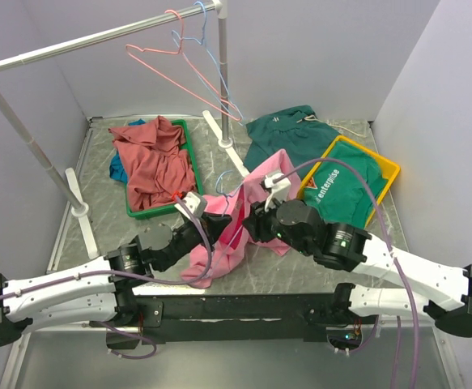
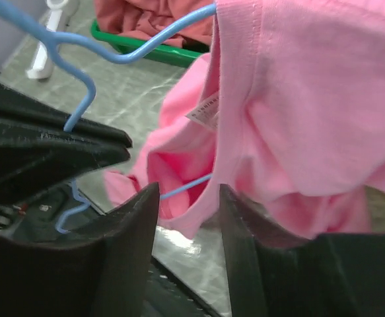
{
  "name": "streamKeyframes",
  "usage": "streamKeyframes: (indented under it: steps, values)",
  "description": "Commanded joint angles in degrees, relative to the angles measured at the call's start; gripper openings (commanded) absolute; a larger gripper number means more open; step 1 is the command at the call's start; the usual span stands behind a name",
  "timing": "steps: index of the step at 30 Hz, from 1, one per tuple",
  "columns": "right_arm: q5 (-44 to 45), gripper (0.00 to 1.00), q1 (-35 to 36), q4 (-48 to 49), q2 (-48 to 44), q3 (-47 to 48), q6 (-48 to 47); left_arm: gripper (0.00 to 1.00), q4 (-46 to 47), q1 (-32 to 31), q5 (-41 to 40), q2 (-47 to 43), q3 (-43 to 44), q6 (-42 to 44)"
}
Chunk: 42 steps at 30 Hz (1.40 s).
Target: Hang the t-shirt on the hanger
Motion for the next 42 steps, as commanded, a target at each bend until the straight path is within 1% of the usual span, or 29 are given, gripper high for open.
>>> streamKeyframes:
  steps: [1, 4, 9, 17, 21, 23, 26, 27, 28, 29, 30, 31, 32, 34, 36, 37, 38, 41, 42]
  values:
    - [2.86, 0.59, 0.16, 3.85, -6.56, -0.72, -5.44, 0.01, 12.07, -0.21, 0.67, 1.11, 0.17, 0.73]
    - [1.2, 0.65, 0.16, 8.24, -10.34, -1.16, -9.83, 0.01, 10.22, -0.13, 0.76, 3.57, 1.67, 1.08]
    - [-2.24, 0.66, 0.16, 15.18, -10.71, -0.9, -17.12, 0.01, 9.52, 0.58, 4.35, 5.24, 2.02, -0.06]
    - [-3.21, 0.65, 0.16, 18.36, -3.06, 1.82, -21.53, 0.01, 6.88, 1.81, 9.11, 7.52, 4.48, -1.64]
    - [-0.06, 0.65, 0.16, 19.94, 0.01, 2.53, -22.06, 0.01, 6.0, 1.9, 11.22, 8.32, 5.45, -1.82]
    - [1.36, 0.63, 0.16, 20.64, 1.51, 2.44, -23.82, 0.01, 5.12, 1.9, 12.62, 8.93, 6.15, -1.82]
    - [4.7, 0.49, 0.15, 23.36, 1.34, 0.52, -24.0, 0.01, 4.25, 1.9, 13.07, 9.29, 6.77, -1.99]
    - [5.14, 0.36, 0.16, 24.5, 0.56, -0.27, -24.08, 0.01, 3.98, 1.9, 13.15, 9.37, 6.77, -2.08]
    - [6.1, 0.31, 0.16, 24.51, 0.11, -0.98, -23.91, 0.01, 3.8, 1.9, 13.24, 9.38, 6.77, -2.17]
    - [6.46, 0.25, 0.16, 27.21, -0.41, -2.55, -23.73, 0.01, 3.8, 1.9, 13.42, 9.46, 6.77, -2.26]
    - [6.81, 0.13, 0.16, 27.85, -1.29, -3.26, -23.73, 0.01, 3.8, 1.9, 13.42, 9.46, 6.68, -2.61]
    - [7.34, 0.07, 0.24, 28.37, -1.56, -3.97, -23.73, 0.02, 3.89, 1.9, 13.51, 9.55, 6.68, -2.78]
    - [7.6, 0.0, 0.24, 29.25, -2.0, -5.02, -23.73, 0.06, 4.15, 1.9, 13.68, 9.55, 6.77, -2.96]
    - [9.0, 0.0, 0.42, 30.22, -2.88, -6.95, -24.08, 0.12, 4.42, 1.9, 13.77, 9.64, 6.86, -3.75]
    - [10.41, 0.0, 0.68, 31.8, -3.67, -8.19, -24.96, 0.25, 4.51, 1.98, 13.95, 9.64, 7.03, -4.45]
    - [11.29, 0.0, 1.03, 32.07, -3.76, -9.15, -25.14, 0.34, 4.42, 1.98, 13.77, 9.64, 7.29, -4.8]
    - [12.95, 0.0, 1.12, 32.59, -3.93, -9.59, -25.66, 0.46, 4.16, 1.98, 13.6, 9.47, 7.56, -5.16]
    - [16.03, 0.0, 1.74, 34.08, -4.11, -11.43, -26.98, 0.6, 2.49, 1.98, 12.63, 7.72, 7.82, -6.56]
    - [16.83, 0.0, 1.82, 34.44, -3.94, -11.97, -27.24, 0.62, 2.14, 1.98, 12.28, 6.92, 7.82, -7.7]
